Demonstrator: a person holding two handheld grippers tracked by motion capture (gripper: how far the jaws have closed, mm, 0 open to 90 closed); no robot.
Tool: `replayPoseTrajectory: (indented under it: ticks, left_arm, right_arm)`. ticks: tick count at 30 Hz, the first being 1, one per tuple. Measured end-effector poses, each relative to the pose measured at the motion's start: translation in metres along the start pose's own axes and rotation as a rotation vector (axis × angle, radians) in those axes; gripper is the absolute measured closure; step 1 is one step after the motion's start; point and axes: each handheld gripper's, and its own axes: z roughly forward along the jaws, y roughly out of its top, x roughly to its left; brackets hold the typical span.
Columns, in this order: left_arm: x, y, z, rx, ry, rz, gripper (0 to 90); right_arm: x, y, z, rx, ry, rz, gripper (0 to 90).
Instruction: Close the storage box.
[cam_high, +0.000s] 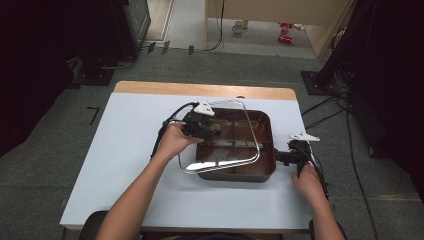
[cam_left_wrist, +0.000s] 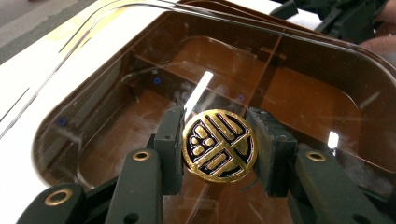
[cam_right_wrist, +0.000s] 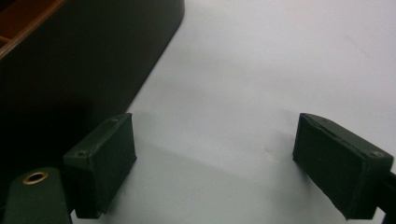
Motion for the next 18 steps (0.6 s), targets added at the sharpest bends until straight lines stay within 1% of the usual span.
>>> replayPoseTrajectory:
  ticks: [5, 9, 12, 14, 18]
  left_arm:
    - [-0.005, 0.007, 0.009, 0.018, -0.026, 0.018, 59.9]
    - [-0.008, 0.015, 0.018, 0.025, -0.059, 0.029, 59.9]
    - [-0.011, 0.020, 0.026, 0.044, -0.070, 0.049, 59.8]
    - [-0.011, 0.023, 0.030, 0.061, -0.079, 0.064, 59.9]
    - [-0.008, 0.026, 0.039, 0.079, -0.103, 0.069, 59.8]
  right_arm:
    - [0.000, 0.000, 0.000, 0.000, 0.000, 0.000, 12.6]
    - [0.000, 0.000, 0.000, 0.000, 0.000, 0.000, 12.6]
    - [0.000, 0.000, 0.000, 0.000, 0.000, 0.000, 12.6]
    - [0.000, 0.000, 0.000, -0.002, 0.000, 0.000, 12.6]
    - [0.000, 0.000, 0.000, 0.000, 0.000, -0.002, 12.6]
